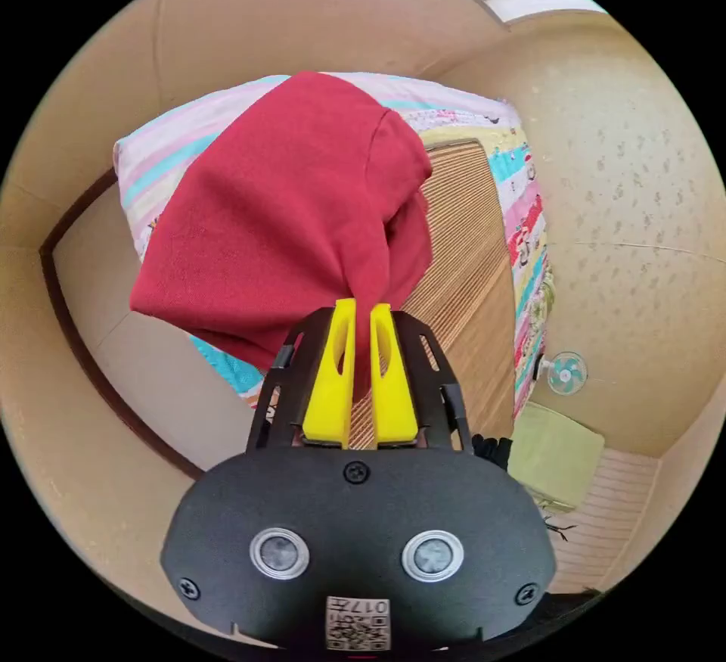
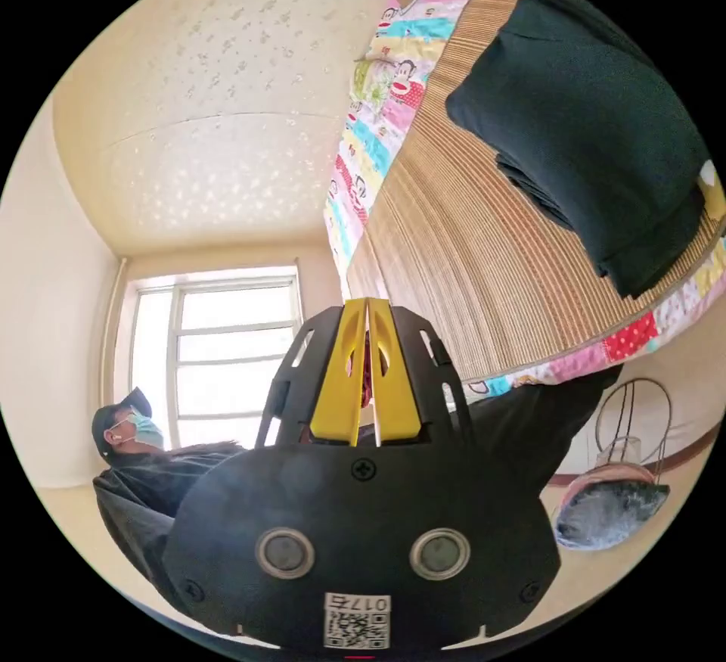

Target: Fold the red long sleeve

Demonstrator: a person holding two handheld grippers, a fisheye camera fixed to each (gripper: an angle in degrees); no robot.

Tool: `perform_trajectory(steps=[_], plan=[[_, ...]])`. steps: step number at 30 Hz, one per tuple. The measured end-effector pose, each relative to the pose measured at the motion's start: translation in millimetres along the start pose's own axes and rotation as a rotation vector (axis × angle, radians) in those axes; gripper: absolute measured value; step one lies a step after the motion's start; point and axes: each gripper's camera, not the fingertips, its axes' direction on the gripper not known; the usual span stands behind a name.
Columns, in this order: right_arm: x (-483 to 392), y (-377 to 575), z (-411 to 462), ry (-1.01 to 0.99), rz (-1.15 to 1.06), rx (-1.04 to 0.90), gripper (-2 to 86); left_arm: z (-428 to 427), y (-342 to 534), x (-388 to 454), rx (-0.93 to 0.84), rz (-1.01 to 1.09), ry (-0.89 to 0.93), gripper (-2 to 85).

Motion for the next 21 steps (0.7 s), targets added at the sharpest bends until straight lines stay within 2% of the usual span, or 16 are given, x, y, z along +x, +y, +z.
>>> perform_trajectory(steps=[1, 2, 4, 5, 7, 8, 10, 11, 13, 15, 19, 21], plan=[[-12.3, 3.1, 23.5, -0.052, -0.08, -0.049, 1.2, -31.1, 13.4, 11.7, 0.073, 0.103, 0.178, 3.0], [-19.3, 5.0, 36.2, -0.068, -0.119, -0.078, 1.2, -46.8, 20.6, 20.3, 0.091, 0.157, 0.246, 2.9], [-50.8, 15.9, 91.3, -0.102, -0.268, -0.207, 1.5, -107.3, 58.1, 76.5, 0.1, 0.459, 0.363, 2.5], [-59.8, 19.5, 105.9, -0.115, -0.304, -0.235, 1.7, -122.4, 70.3, 92.1, 0.104, 0.537, 0.387, 2.4], [-97.1, 35.0, 159.9, -0.201, -0.446, -0.326, 3.1, -172.5, 119.5, 149.9, 0.099, 0.837, 0.58, 1.9], [-106.9, 38.7, 172.9, -0.222, -0.476, -0.348, 3.7, -180.5, 131.1, 163.2, 0.086, 0.91, 0.634, 1.9], [-149.6, 55.5, 221.7, -0.283, -0.598, -0.418, 7.8, -201.6, 175.0, 210.0, 0.081, 1.131, 0.918, 1.7], [-160.9, 60.7, 232.6, -0.287, -0.631, -0.435, 9.4, -203.2, 183.0, 218.8, 0.084, 1.161, 1.017, 1.6], [-204.3, 87.1, 271.9, -0.204, -0.775, -0.476, 14.4, -196.1, 208.9, 252.8, 0.059, 1.245, 1.406, 1.3], [-231.6, 113.5, 299.8, -0.076, -0.899, -0.478, 16.7, -180.2, 228.8, 281.9, 0.007, 1.259, 1.603, 1.2], [-256.7, 184.0, 374.9, 0.071, -1.141, -0.549, 17.7, -125.3, 299.3, 348.0, -0.182, 1.24, 1.716, 1.3], [-250.9, 203.5, 405.2, 0.163, -1.169, -0.571, 13.6, -97.3, 332.7, 368.2, -0.292, 1.19, 1.822, 1.5]])
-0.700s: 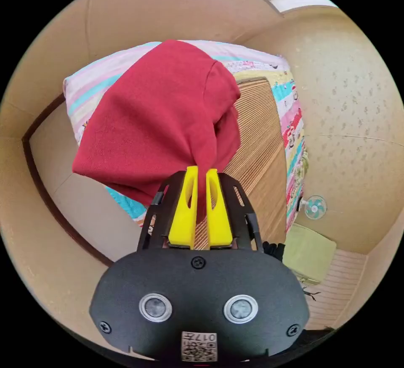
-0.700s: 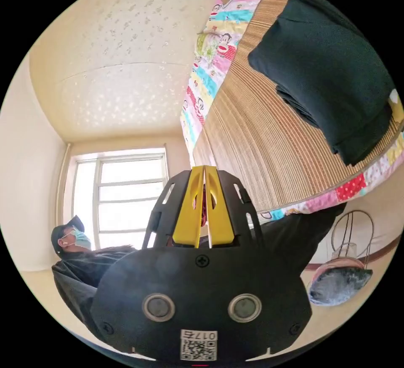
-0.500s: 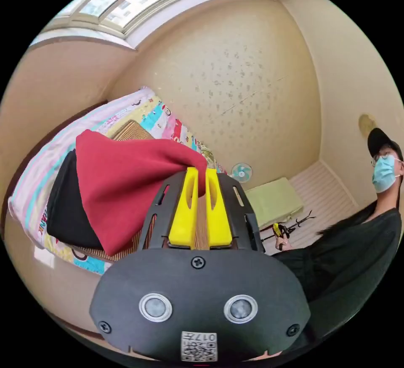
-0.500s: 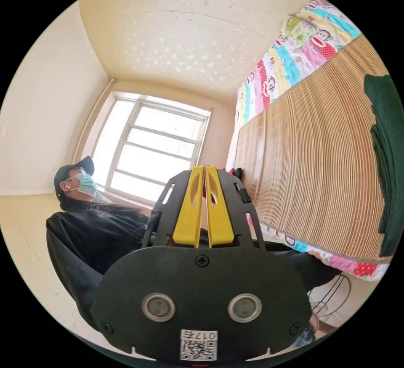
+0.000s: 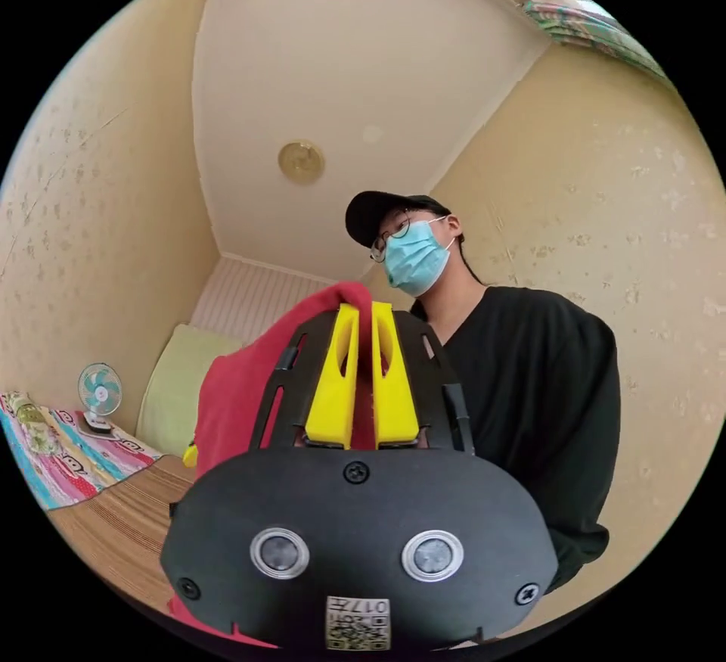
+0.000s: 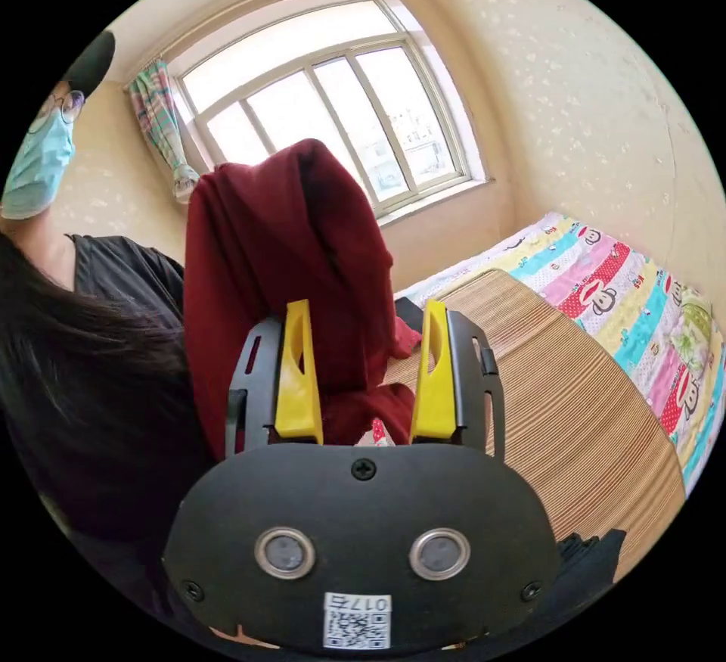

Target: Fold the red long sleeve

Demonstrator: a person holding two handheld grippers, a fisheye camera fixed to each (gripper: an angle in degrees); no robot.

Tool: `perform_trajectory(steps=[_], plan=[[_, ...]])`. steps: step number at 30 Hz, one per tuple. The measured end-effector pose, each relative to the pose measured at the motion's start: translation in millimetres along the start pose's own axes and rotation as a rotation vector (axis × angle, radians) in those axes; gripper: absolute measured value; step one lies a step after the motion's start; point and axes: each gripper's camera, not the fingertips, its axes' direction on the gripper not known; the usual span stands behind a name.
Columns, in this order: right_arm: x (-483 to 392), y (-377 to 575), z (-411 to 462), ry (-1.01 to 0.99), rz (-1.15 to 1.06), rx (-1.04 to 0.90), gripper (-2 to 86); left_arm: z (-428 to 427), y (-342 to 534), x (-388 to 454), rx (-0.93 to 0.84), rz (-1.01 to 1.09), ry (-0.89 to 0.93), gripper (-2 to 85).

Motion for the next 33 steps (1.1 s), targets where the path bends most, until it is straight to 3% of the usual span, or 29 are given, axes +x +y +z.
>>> perform_trajectory(steps=[2, 5, 8, 10, 12, 17, 21, 24, 29, 33], plan=[[-3.2, 4.2, 2.8, 0.041, 0.017, 0.053, 6.2, 24.4, 16.7, -14.5, 0.042, -0.02, 0.109, 1.8], [-3.3, 18.3, -44.0, 0.158, 0.126, 0.265, 5.3, 39.9, 21.8, -13.2, -0.049, -0.066, -0.056, 2.8], [-25.1, 18.0, -83.0, 0.342, 0.124, 0.354, 4.9, 55.8, 17.9, -5.0, -0.35, -0.228, -0.611, 4.7], [-51.9, 5.0, -77.5, 0.507, 0.082, 0.316, 4.7, 73.3, 21.1, -3.6, -0.543, -0.333, -1.155, 13.1], [-71.8, -7.3, -55.5, 0.623, 0.042, 0.26, 4.4, 88.6, 23.7, -1.9, -0.514, -0.327, -1.318, 16.0], [-96.7, -35.9, 41.1, 0.961, -0.032, 0.011, 3.4, 185.3, 50.5, -41.4, -0.455, -0.296, -1.037, 17.0], [-100.5, -50.7, 53.5, 0.974, -0.041, 0.014, 3.5, 277.5, 97.6, -92.0, -0.662, -0.328, -1.274, 17.3], [-105.0, -66.1, 56.0, 1.03, -0.053, -0.007, 3.6, 312.6, 119.9, -111.5, -0.696, -0.286, -1.286, 13.8], [-96.8, -71.7, 39.2, 1.011, -0.059, 0.031, 4.1, 317.3, 115.4, -124.9, -0.548, -0.249, -1.332, 2.6], [-69.5, -36.7, -9.3, 0.8, -0.073, 0.178, 8.5, 283.8, 82.6, -137.5, -0.333, -0.32, -1.102, -0.3]])
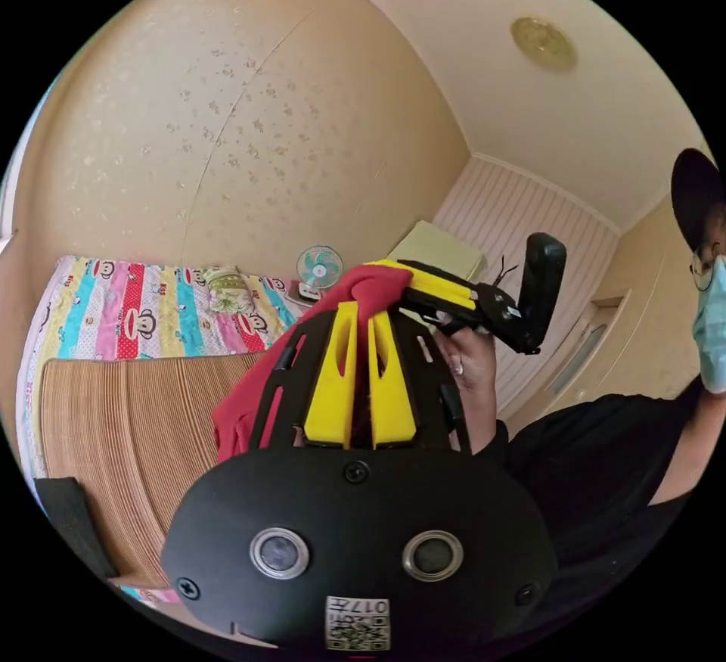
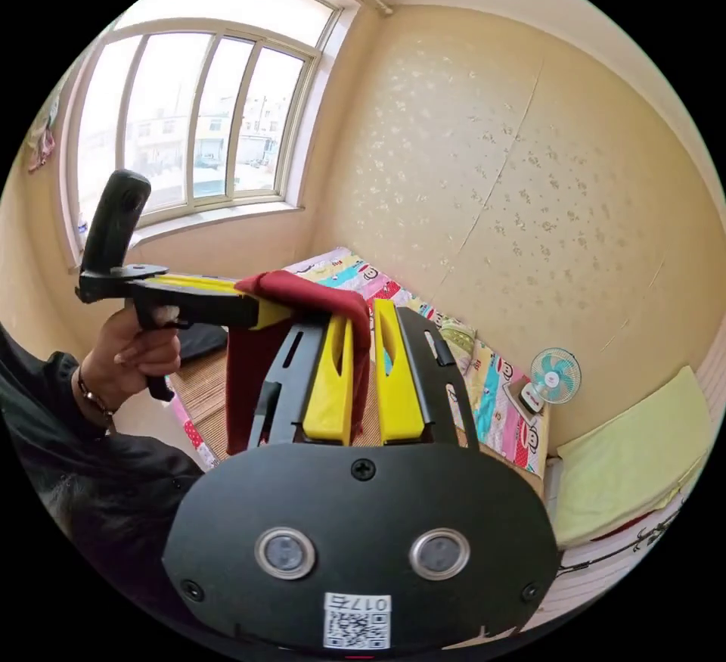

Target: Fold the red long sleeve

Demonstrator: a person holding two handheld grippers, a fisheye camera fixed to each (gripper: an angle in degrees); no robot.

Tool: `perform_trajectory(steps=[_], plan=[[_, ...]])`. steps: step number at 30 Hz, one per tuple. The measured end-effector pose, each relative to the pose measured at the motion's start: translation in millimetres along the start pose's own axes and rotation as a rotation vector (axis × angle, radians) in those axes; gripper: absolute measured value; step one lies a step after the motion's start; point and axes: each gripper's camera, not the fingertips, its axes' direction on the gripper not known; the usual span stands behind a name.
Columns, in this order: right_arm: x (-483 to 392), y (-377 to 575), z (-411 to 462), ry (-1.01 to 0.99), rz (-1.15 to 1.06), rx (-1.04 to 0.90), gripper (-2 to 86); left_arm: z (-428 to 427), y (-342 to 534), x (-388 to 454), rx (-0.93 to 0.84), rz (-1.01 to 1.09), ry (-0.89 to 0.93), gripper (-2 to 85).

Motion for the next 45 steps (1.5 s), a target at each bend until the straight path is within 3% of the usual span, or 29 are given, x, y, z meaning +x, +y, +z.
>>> perform_trajectory(steps=[5, 10, 15, 20, 25, 29, 34, 39, 41, 43, 45], plan=[[48.8, 108.3, -19.1, -0.295, 0.156, 0.205, 10.9, -8.7, -42.2, 3.9, 0.04, 0.024, -0.006, -0.7], [30.4, 221.6, 25.2, -0.537, 0.148, 0.022, 13.8, -29.2, -79.2, 24.3, 0.093, 0.077, 0.017, -0.7], [-0.5, 219.4, 76.9, -0.73, 0.199, -0.05, 14.2, -59.2, -103.7, 51.0, 0.181, 0.15, -0.025, -0.6], [56.9, 176.6, 89.3, -0.373, 0.38, -0.055, 5.6, -105.9, -109.7, 53.7, 0.257, 0.185, -0.107, -0.5], [158.1, 151.6, -0.9, -0.183, 0.497, 0.243, 4.6, -212.4, -86.2, 12.4, 0.366, 0.146, -0.242, -0.5], [147.8, 119.6, -68.7, -0.049, 0.4, 0.434, 4.4, -260.3, -55.9, 11.1, 0.375, 0.239, -0.286, -0.5], [140.5, 69.5, -95.3, 0.113, 0.302, 0.549, 4.4, -295.4, -72.2, -4.3, 0.454, 0.131, -0.362, -0.4], [200.5, 32.3, -15.2, 0.168, 0.377, 0.359, 4.3, -284.3, -148.7, -83.6, 0.256, 0.051, -0.437, 0.5], [233.7, 19.0, 62.9, 0.188, 0.355, 0.165, 4.3, -256.0, -177.6, -149.0, 0.143, -0.022, -0.472, 1.2], [279.7, 26.3, 211.8, 0.2, 0.297, -0.145, 4.0, -201.5, -199.8, -266.1, 0.003, -0.159, -0.531, 2.9], [312.5, 66.3, 323.4, 0.189, 0.355, -0.33, 3.8, -157.9, -196.1, -361.6, -0.099, -0.255, -0.628, 6.6]])
